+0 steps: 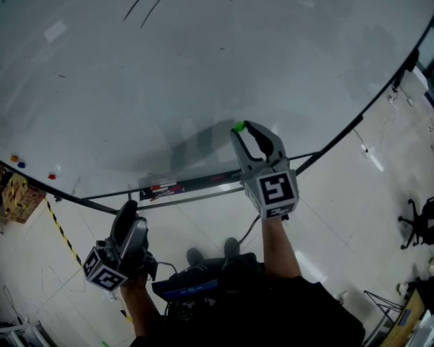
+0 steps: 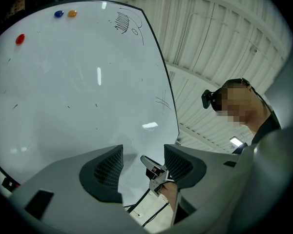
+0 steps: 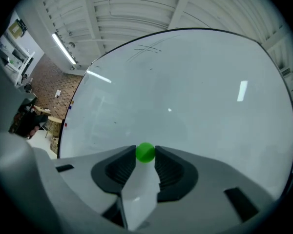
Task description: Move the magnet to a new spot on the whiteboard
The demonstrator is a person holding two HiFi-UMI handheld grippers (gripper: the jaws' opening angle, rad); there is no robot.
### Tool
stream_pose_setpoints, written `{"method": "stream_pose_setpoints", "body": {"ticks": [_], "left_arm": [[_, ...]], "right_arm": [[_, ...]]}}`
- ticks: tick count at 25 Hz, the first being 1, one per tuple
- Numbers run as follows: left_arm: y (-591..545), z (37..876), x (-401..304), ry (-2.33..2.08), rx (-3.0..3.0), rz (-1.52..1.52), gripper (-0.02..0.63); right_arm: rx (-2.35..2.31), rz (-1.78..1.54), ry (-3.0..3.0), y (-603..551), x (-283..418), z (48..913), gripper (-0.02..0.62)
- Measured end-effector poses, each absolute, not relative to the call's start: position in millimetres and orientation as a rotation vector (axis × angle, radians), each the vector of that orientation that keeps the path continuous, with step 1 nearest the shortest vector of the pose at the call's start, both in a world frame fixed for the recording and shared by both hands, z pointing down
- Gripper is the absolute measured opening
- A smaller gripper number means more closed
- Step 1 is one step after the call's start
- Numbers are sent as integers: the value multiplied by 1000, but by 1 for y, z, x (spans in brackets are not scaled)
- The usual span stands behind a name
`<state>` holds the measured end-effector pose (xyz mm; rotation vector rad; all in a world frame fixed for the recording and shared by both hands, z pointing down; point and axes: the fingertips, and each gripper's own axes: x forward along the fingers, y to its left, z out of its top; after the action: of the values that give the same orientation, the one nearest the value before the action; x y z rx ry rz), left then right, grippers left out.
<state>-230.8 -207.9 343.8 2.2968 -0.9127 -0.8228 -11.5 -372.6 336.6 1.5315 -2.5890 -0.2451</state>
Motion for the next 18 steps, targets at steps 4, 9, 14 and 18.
{"method": "stream_pose_setpoints", "body": {"ticks": [4,9,14,18], "left_arm": [[-211,347,-232,-906,2308,-814,252],[-214,347,-229,-898,2308,-808,252],[-216,348,-228,-899,2302,-803,252],[-217,349,-227,-895,2300,-801,252]], "right_arm": [[1574,-293,-2555,-381,-12,335,147],[1608,-302,-2508,-386,-11,340,147],[1659,-298,-2503,-391,-12,343,147],[1696,-325,-2442,-392,-13,345,149]]}}
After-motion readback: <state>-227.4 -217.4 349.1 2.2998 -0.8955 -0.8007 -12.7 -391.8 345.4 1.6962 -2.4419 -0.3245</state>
